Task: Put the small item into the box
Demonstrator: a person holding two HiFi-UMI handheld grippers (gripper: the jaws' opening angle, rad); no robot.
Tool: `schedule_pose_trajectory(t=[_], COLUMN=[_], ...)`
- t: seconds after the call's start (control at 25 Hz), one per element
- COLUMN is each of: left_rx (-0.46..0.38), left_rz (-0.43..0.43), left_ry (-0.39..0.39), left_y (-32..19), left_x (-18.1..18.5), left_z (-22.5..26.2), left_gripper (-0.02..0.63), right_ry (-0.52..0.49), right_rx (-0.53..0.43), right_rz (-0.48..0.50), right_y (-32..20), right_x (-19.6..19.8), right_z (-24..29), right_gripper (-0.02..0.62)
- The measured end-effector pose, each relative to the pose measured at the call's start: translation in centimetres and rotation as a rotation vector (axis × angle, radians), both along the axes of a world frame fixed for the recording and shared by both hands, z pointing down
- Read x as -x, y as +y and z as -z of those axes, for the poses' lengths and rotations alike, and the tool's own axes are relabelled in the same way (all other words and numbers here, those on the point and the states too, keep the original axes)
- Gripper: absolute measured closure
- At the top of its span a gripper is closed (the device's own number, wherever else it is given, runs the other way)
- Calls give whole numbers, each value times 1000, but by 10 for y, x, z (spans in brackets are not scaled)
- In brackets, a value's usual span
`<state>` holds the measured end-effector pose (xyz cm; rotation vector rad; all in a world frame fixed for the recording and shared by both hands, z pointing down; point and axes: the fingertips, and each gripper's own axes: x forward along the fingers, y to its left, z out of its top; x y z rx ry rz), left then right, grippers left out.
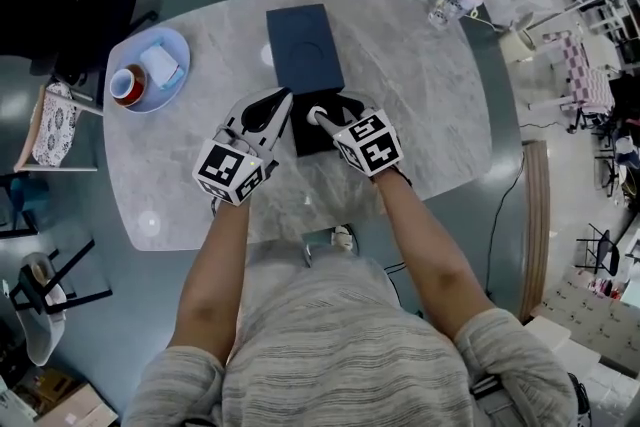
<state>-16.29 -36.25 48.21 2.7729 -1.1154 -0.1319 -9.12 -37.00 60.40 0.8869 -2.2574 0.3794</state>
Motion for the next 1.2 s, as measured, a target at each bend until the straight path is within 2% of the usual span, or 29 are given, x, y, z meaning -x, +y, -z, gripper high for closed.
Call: schedule_pose_trajectory(t=[0.12,0.48,0.68,1.2], left_rx=[-12,-40,-50,-72], left_rz=[2,27,51,101], left_ry=[-11,-33,-43,-80], left_y=[4,25,39,109], left_x=[-3,-25,-42,-93], left_z=[9,41,55,78], left_gripper=[584,584,584,584], right_ry=[-92,-247,-310,-481], right_rx=[-41,-212,-274,-364], right_rz=[-12,-41,-32,26], right_y=[2,20,35,101], right_x=[-5,-40,-59,-112], right_z=[27,105,138,200], right_gripper=[409,559,571,575])
